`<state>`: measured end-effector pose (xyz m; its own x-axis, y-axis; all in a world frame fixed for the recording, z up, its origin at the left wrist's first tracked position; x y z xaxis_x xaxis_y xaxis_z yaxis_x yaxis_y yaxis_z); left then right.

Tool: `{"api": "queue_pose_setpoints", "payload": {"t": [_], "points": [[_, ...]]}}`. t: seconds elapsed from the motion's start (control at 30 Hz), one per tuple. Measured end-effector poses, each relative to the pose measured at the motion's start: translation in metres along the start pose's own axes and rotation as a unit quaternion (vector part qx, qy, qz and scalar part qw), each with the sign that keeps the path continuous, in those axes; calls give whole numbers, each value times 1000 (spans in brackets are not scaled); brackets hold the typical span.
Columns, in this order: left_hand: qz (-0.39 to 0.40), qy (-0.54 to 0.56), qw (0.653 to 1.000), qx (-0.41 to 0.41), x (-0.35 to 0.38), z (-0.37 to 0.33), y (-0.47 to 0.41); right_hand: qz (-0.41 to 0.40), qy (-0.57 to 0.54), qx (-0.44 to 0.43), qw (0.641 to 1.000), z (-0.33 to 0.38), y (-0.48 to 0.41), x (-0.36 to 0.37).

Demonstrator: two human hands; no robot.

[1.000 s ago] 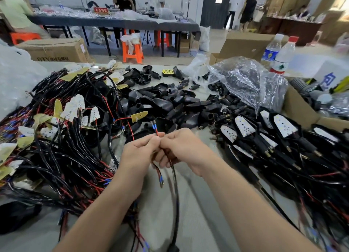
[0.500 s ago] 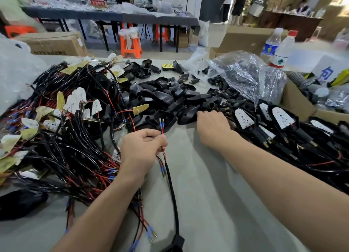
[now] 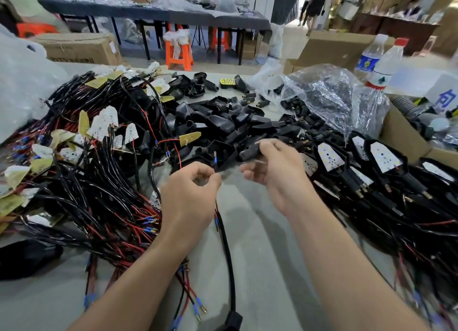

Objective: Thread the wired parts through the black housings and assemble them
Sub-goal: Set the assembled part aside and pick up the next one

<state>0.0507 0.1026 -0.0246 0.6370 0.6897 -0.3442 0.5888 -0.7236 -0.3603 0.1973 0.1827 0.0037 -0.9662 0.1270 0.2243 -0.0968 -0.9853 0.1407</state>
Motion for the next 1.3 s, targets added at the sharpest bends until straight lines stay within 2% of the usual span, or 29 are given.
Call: {"api": "queue_pose_setpoints", "payload": {"t": [0.13,0.3,0.63,0.77,0.9,1.07,1.2,1.3], "points": [[22,-9,999,26,0,-1,2,3,-117,95,989,-25,12,8],[63,-34,995,64,1,2,2,7,-155,140,978,-24,11,-2],[53,-59,992,103,-1,1,1,75,-128,125,981,-22,4,-14],[47,-81,991,101,-1,1,3,128,-48,89,987,-18,4,-23],[25,-91,991,94,-4,1,3,133,23,40,990,-19,5,-26],[74,-74,988,110,1,0,8,150,13,54,987,-26,10,-18],[49,-62,995,57,1,2,6,137,-51,89,985,-29,12,-14],[40,-99,992,70,-4,5,0,101,-99,99,985,-25,8,-17]]}}
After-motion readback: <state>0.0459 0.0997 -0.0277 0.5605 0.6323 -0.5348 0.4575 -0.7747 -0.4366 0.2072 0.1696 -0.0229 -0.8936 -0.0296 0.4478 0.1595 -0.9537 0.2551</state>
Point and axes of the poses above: each hand's wrist, its own y-axis away from the middle knuckle, its own x-axis out of the palm, z = x × y, the point moved 1 cm from there along -y, towards the middle knuckle, and after that the axes turned 9 degrees about -z, right-handed, at the moved point
